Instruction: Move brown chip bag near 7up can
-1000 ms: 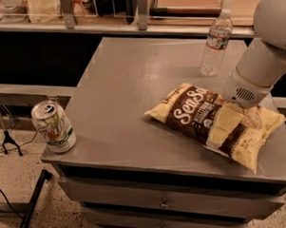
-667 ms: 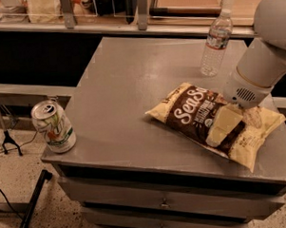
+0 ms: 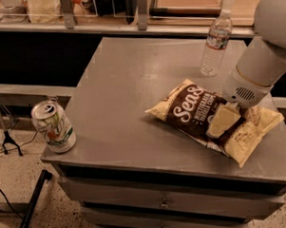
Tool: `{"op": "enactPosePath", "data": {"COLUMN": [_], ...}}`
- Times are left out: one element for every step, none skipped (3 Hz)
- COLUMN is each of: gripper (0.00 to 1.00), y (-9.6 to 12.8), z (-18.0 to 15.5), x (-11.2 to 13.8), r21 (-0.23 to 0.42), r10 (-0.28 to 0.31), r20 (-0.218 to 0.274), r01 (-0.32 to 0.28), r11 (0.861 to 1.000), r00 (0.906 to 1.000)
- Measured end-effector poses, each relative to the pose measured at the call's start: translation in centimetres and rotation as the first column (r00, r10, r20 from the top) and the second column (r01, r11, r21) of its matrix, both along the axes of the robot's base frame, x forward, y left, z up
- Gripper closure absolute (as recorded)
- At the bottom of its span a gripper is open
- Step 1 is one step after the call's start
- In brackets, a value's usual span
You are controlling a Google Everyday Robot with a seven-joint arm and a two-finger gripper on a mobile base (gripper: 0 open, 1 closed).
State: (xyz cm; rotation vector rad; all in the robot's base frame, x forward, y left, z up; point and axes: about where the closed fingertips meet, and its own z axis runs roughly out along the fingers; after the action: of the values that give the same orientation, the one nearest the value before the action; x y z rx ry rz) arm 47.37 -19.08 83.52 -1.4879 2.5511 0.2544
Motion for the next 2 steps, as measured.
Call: {"op": "enactPosePath", "data": {"gripper": [0.96, 1.00], "y": [0.00, -0.01], "z": [0.75, 1.02], "x": [0.00, 0.00], "r21": [0.000, 0.000], "r10": [0.000, 0.000], "r20": [0.000, 0.000], "r01": [0.000, 0.000], "r11": [1.000, 1.000], "r00": [1.0000, 1.0000]}}
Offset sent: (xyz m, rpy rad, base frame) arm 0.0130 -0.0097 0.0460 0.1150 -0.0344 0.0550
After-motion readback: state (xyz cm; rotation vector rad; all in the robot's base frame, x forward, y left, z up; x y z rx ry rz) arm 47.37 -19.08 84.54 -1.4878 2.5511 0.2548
